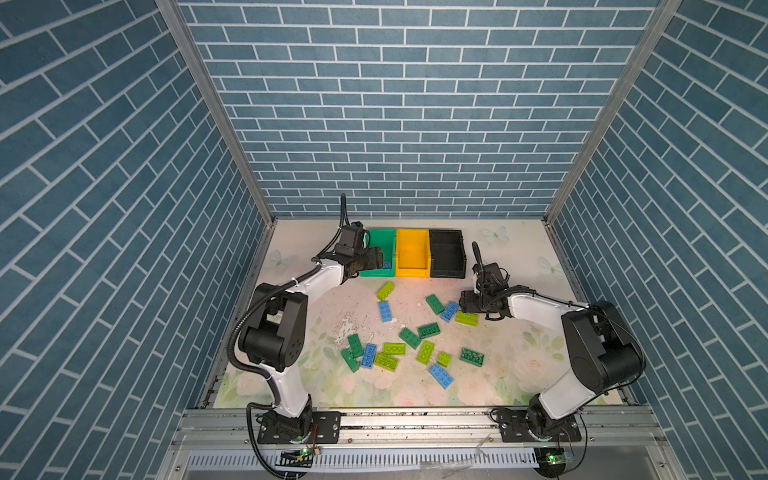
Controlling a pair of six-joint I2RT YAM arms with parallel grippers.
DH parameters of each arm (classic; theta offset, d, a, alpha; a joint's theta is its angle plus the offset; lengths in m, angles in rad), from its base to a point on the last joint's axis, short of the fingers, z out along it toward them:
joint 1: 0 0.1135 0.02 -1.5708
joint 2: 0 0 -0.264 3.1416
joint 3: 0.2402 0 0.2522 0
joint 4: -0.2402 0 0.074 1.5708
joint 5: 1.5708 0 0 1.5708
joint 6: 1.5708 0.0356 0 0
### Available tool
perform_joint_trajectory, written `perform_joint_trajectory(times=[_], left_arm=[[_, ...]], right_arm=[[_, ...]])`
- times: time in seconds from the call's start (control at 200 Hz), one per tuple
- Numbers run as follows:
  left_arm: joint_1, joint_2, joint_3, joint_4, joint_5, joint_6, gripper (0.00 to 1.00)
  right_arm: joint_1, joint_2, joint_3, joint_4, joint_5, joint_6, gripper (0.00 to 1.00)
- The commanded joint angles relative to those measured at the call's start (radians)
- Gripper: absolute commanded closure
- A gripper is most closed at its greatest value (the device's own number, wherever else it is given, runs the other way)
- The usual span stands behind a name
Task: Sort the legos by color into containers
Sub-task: 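Lift blue brick toward green bin with right while left returns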
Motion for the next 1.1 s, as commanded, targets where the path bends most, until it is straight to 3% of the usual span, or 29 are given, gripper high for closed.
perform_joint_trajectory(times=[0.0,0.22,0.49,1.095], left_arm=[[-0.003,-0.055,-0.064,0.017,-0.007,0.019,0.18],[-0.015,-0.137,-0.155,0.02,-0.004,0.03,0.19],[-0.032,-0.228,-0.23,-0.102,-0.091,-0.01,0.19],[-0.042,-0.584,-0.432,-0.478,-0.174,-0.242,0.22]], right_arm=[[0.0,-0.027,0.035,-0.02,0.004,-0.003,0.43],[0.002,-0.093,0.066,0.007,-0.09,0.004,0.54],[0.019,-0.09,0.093,0.269,-0.4,-0.004,0.59],[0.202,0.384,0.577,0.484,-0.486,0.007,0.59]])
